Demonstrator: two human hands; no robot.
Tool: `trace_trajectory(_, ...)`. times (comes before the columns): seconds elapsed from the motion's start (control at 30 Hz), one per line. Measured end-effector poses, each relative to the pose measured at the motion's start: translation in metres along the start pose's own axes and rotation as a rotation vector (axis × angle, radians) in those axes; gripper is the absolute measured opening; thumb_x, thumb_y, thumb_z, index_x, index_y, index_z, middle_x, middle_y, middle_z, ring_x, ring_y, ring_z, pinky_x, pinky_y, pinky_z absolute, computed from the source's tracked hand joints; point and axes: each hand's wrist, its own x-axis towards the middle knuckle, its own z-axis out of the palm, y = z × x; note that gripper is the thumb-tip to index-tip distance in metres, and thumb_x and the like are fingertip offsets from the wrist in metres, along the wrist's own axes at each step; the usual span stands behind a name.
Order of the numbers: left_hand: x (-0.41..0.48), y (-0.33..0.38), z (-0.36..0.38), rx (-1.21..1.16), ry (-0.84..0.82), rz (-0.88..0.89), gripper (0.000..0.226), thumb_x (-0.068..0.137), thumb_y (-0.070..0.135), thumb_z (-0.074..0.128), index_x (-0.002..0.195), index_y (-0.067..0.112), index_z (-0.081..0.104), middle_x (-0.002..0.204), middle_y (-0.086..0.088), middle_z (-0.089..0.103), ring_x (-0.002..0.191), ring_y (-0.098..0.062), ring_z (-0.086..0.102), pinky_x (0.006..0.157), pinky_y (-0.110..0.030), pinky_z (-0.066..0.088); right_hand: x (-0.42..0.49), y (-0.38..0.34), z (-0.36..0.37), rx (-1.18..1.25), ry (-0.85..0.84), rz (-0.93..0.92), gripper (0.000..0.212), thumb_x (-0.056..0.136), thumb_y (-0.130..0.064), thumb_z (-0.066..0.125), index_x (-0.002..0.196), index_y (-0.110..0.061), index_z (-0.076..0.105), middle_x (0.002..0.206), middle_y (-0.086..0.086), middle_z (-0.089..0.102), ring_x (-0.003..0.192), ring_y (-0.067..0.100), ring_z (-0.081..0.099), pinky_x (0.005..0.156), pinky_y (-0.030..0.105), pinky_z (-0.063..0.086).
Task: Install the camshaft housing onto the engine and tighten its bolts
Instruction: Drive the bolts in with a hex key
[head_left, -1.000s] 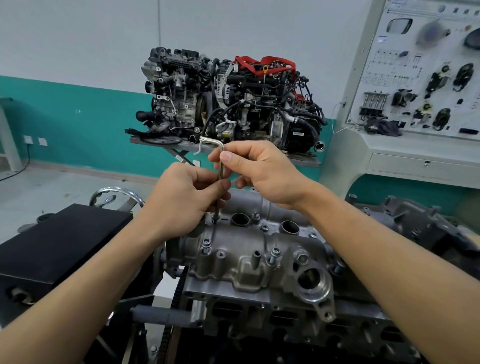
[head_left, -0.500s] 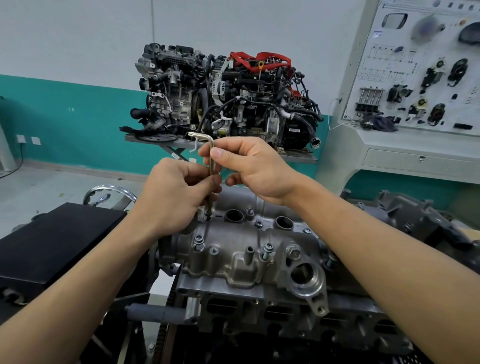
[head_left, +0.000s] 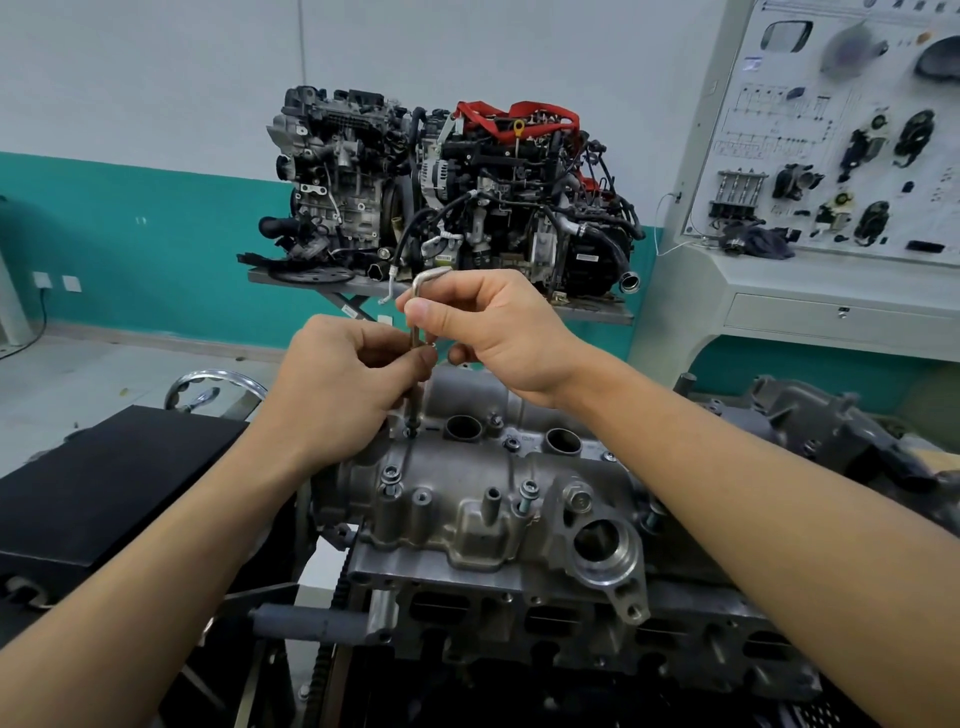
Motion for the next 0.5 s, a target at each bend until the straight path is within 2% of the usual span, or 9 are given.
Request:
trace_trajectory(0.07,-0.002,0.000,-0.001,-0.004,0.032,0.002,0.014,0.084,0.030,0.079,0.074,0.020,0.078,0.065,-0.001,0.075,0.065,-0.031,0.072,0.068,-0.053,0.061,0.000,0.002,0.002,0.046,0.044,-0.002,0.014,0.086,-0.005,0.073,0.077,-0.015,0.071,0.082,0.002,0.067,0.066,0.007,0.055,0.052,0.017,0.043)
trace_trajectory(0.17,-0.003,-0.002,-0.002,-0.037,0.054,-0.024,0.013,0.083,0.026,0.080,0.072,0.019,0.078,0.065,-0.004,0.075,0.067,-0.038,0.071,0.067,-0.058,0.059,0.000,0.006,0.004,0.114,0.062,0.016,0.022,0.083,-0.003,0.076,0.068,-0.018,0.070,0.073,-0.001,0.065,0.062,0.007,0.053,0.050,0.017,0.040)
trace_trajectory(0.27,-0.001,-0.003,-0.004,-0.057,0.007,-0.063,0.016,0.089,0.021,0.074,0.074,0.017,0.079,0.069,-0.005,0.076,0.073,-0.040,0.072,0.074,-0.061,0.059,-0.002,0.010,0.003,0.114,-0.026,0.064,0.011,0.087,-0.010,0.074,0.084,-0.021,0.071,0.079,-0.006,0.069,0.066,0.005,0.056,0.052,0.017,0.041)
trace_trajectory(0.4,-0.002,0.002,-0.005,-0.006,-0.133,-0.036,0.019,0.098,0.017,0.062,0.088,0.017,0.078,0.079,0.004,0.078,0.077,-0.012,0.075,0.085,-0.044,0.059,-0.002,0.010,-0.008,0.068,-0.106,0.129,0.012,0.095,-0.014,0.065,0.099,-0.023,0.073,0.081,-0.009,0.065,0.069,0.003,0.050,0.058,0.019,0.039)
trace_trajectory(0.43,-0.002,0.003,-0.005,0.025,-0.164,-0.015,0.020,0.099,0.018,0.059,0.092,0.016,0.078,0.083,0.005,0.079,0.081,-0.009,0.075,0.086,-0.042,0.058,-0.003,0.009,-0.010,0.016,-0.133,0.130,0.015,0.097,-0.015,0.062,0.102,-0.025,0.073,0.082,-0.012,0.066,0.069,0.000,0.051,0.061,0.020,0.038)
trace_trajectory(0.5,-0.003,0.003,-0.007,0.072,-0.213,0.005,0.024,0.102,0.023,0.055,0.097,0.016,0.078,0.090,0.002,0.079,0.090,-0.019,0.075,0.088,-0.049,0.056,-0.006,0.007,-0.012,-0.078,-0.187,0.116,0.019,0.100,-0.015,0.058,0.110,-0.024,0.071,0.079,-0.020,0.069,0.070,-0.004,0.055,0.065,0.021,0.039)
